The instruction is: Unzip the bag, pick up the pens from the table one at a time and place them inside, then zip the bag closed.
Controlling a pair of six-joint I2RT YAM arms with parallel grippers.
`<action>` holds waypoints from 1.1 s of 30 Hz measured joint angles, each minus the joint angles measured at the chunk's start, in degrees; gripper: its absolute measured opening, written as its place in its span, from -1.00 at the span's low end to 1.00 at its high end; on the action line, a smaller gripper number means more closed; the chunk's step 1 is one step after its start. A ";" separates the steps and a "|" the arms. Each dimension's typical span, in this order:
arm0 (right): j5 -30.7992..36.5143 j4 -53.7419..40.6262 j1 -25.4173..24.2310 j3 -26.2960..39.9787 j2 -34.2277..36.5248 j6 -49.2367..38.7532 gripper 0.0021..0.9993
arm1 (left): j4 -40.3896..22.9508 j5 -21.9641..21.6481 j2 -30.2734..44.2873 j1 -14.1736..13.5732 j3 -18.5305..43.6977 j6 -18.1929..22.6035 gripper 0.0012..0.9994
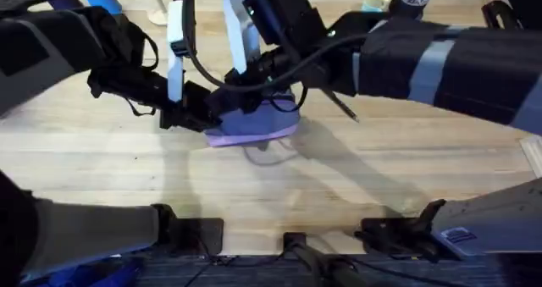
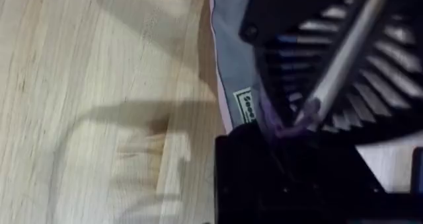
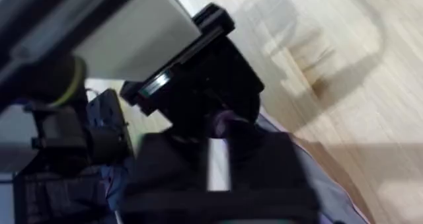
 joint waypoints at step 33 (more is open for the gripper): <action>19.28 -30.11 -11.30 8.32 -16.52 -18.46 0.99 | -8.12 -1.81 -0.05 -0.06 3.43 -0.13 0.99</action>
